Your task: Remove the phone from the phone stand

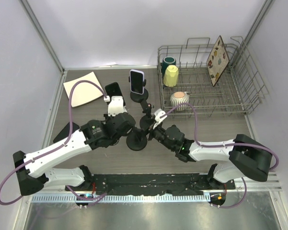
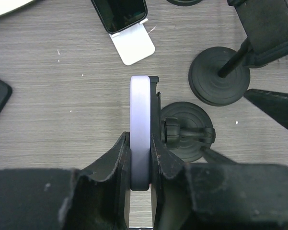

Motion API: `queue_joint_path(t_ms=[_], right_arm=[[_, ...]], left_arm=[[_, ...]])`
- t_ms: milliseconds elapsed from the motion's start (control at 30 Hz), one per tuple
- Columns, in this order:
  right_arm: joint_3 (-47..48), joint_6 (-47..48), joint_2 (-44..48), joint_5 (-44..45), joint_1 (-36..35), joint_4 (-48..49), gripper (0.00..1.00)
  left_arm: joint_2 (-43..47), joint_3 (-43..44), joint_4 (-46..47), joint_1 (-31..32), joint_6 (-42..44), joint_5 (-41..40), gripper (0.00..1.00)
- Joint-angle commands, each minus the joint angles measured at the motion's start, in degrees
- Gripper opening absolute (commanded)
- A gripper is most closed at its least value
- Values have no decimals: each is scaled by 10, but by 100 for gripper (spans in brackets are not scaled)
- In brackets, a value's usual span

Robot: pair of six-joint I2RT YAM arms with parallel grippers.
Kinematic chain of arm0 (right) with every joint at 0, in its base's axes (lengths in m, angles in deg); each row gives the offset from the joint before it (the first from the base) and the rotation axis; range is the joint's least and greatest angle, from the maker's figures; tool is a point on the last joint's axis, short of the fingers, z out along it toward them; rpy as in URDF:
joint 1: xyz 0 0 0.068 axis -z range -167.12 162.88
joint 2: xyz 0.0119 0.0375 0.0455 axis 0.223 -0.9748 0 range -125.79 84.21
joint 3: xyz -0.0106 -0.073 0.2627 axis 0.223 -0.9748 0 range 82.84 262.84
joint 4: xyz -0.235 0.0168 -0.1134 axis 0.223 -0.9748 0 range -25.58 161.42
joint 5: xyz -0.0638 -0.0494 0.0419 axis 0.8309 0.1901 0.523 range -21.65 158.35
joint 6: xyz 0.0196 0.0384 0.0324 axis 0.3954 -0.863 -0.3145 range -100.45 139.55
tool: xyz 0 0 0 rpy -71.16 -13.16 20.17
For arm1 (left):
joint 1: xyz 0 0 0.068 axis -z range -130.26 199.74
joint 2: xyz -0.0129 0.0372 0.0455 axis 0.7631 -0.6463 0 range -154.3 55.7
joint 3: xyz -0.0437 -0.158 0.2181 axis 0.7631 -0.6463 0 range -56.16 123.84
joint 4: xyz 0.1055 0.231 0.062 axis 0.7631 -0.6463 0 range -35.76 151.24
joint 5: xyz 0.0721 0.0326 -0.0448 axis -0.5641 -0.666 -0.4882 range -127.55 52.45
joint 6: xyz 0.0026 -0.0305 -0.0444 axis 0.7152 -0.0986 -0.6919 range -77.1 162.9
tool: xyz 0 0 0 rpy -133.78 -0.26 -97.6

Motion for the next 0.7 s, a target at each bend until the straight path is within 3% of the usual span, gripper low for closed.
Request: queue_joint_path(t_ms=[0,300,667], right_arm=[[-13,33,-23,-104,1,104,86],[-2,32,-32,-204,1,77,85],[39,25,-138,-197,1,117,78]], left_arm=[[32,7,33,-2,68,-24,2],[59,-21,60,-4,133,-21,0],[75,-39,92,-6,149,13,0]])
